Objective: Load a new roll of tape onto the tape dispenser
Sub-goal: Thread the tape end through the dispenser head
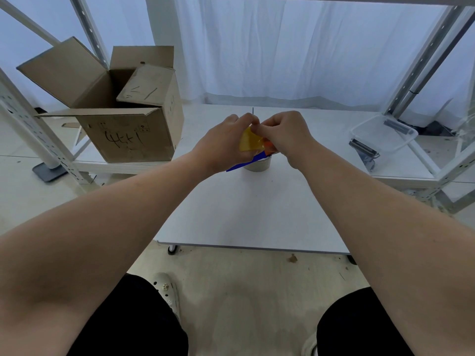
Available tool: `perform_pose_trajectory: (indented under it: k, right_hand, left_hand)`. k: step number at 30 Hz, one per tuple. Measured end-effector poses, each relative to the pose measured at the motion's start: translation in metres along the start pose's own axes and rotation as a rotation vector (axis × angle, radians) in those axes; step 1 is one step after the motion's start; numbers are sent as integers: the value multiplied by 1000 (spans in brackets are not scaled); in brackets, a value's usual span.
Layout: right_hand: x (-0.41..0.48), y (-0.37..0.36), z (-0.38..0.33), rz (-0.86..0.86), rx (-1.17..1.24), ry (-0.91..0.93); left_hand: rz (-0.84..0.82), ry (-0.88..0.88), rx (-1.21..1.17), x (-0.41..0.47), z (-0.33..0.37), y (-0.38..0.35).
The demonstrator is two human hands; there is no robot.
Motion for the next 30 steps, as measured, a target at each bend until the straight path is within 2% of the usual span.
perform_pose_trajectory:
  k: [6, 10, 15, 21, 25, 30]
  right_hand:
    - [2, -2, 9, -45, 50, -82]
    - [3, 0, 11, -74, 68, -74]
    - [-5, -3, -1, -161, -82, 120]
    - [-7, 1, -12, -29, -239, 286]
    - [-8, 4, -14, -2, -226, 332]
    - [-14, -2, -22, 40, -395, 462]
  left_hand:
    - [-5, -6, -13, -2, 1, 0]
    - [-2, 11, -35, -2, 1, 0]
    - [4, 18, -129, -5, 1, 5]
    - [-28, 2, -171, -6, -3, 2]
    - [-36, -4, -198, -7, -6, 1]
    - [-33, 12, -246, -9, -11, -1]
Point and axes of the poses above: each hand's wrist, its own x-axis towards the middle knuckle, its own y-axis out of the back of the hand, z = x × y, the point moved 10 cm from there along x, towards the middle knuckle, and after that the axes turned 13 degrees about -y, right-handed, at the moved point
